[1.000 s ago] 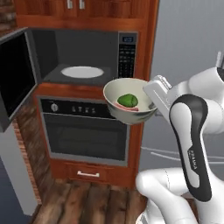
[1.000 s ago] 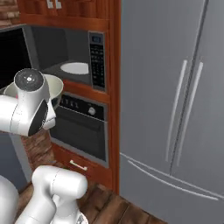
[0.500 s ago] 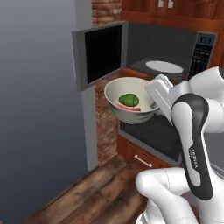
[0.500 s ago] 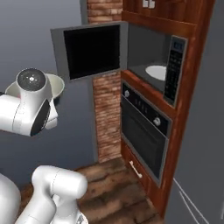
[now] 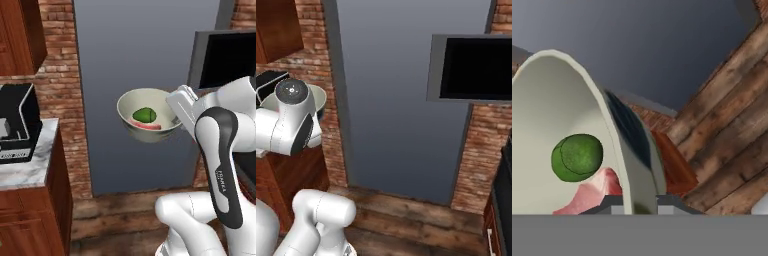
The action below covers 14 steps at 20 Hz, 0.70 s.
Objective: The microwave is finished heating the steak and avocado. Take the bowl containing the food and place it on the dining counter.
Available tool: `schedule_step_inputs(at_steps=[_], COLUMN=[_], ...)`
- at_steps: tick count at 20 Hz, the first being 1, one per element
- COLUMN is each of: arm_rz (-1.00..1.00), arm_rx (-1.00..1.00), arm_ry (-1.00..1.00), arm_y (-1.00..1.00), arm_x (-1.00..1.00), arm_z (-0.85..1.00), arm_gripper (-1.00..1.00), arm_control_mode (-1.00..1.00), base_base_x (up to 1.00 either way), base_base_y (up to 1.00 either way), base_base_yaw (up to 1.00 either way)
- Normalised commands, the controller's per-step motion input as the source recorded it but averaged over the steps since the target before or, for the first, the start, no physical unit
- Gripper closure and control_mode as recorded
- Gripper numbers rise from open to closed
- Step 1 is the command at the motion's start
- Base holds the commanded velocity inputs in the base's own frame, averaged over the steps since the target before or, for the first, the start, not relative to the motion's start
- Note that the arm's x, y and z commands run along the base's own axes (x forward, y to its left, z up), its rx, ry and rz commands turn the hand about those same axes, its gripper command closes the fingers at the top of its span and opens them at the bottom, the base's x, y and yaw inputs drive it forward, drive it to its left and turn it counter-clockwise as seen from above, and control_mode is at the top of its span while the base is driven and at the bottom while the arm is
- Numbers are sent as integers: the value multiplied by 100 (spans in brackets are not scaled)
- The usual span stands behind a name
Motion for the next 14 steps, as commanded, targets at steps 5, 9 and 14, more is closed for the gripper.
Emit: schedule_step_inputs(at_steps=[5,9,14], arm_rz=[0,0,0], arm_rx=[0,0,0], arm_ry=[0,0,0], arm_y=[0,0,0], arm_x=[0,0,0], arm_z=[0,0,0], arm_gripper=[100,100,100], arm_control_mode=[100,100,100], base_base_x=[-36,-23,-11], base_base_y=[-8,-8,-1], base_base_yaw=[100,99,89])
